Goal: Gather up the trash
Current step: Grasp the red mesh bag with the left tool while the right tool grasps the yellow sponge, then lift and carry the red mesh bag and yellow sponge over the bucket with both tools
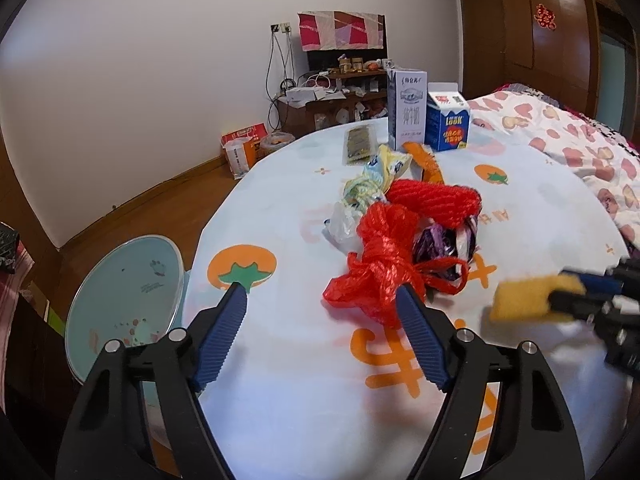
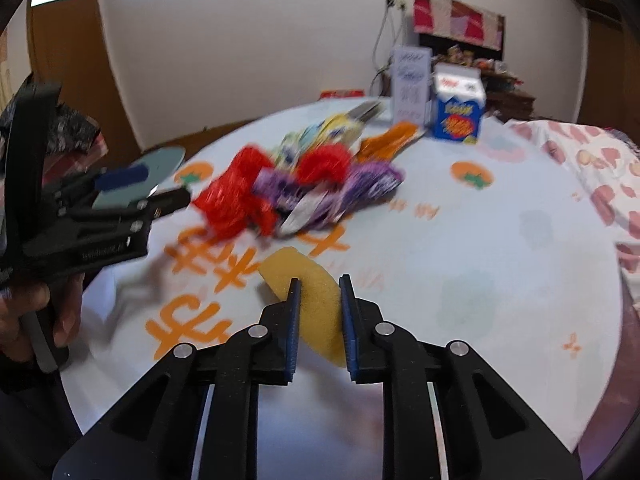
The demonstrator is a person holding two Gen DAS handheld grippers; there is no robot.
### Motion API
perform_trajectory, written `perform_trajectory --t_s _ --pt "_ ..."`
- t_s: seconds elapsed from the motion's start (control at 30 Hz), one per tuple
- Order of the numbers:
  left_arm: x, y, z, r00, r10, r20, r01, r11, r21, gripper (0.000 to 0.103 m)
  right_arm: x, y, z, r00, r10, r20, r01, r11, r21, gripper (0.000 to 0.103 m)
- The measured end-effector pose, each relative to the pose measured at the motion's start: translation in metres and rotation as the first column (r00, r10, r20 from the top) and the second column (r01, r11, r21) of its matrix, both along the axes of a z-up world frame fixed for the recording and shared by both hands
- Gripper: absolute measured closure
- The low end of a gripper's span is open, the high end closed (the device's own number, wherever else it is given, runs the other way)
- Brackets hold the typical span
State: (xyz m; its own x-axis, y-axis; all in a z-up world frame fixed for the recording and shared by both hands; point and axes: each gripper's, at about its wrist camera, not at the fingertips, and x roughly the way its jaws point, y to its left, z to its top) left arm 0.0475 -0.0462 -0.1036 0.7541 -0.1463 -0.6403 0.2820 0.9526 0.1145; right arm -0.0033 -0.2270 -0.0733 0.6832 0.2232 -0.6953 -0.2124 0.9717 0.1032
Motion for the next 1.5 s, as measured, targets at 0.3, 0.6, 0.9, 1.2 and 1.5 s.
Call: perform_trajectory --t_s 0.3,0.6,0.9,1.2,1.5 --pt "0.008 -0.022 -0.011 0.998 -0.060 -0.034 0.059 0.998 -0.002 0.038 0.007 -0.030 0.007 0.993 -0.119 0.029 0.119 0.993 -0.026 0.083" --pt "0.008 -0.017 -0.008 0.990 -0.130 -0.056 0.126 0.990 -0.059 0.099 0.014 -0.011 0.019 0.992 -0.111 0.063 0.112 0.993 -0.025 0.083" --pt "0.004 0.015 0.027 0.997 -0.071 0.024 0.073 0.994 -0.082 0.099 0.036 0.014 0.038 0.991 -0.093 0.094 0.095 0.995 -0.010 0.083" --pt "0.015 0.055 0.034 0.997 0.047 0.060 -0.044 0.998 -0.037 0.099 0.066 0.052 0.048 0.992 -0.036 0.121 0.038 0.999 -0.014 0.082" --pt "0.025 0.089 0.034 0.988 0.137 0.070 -0.136 0.991 -0.019 0.099 0.096 0.091 0.050 0.992 0.019 0.127 -0.018 1.000 -0.014 0.082"
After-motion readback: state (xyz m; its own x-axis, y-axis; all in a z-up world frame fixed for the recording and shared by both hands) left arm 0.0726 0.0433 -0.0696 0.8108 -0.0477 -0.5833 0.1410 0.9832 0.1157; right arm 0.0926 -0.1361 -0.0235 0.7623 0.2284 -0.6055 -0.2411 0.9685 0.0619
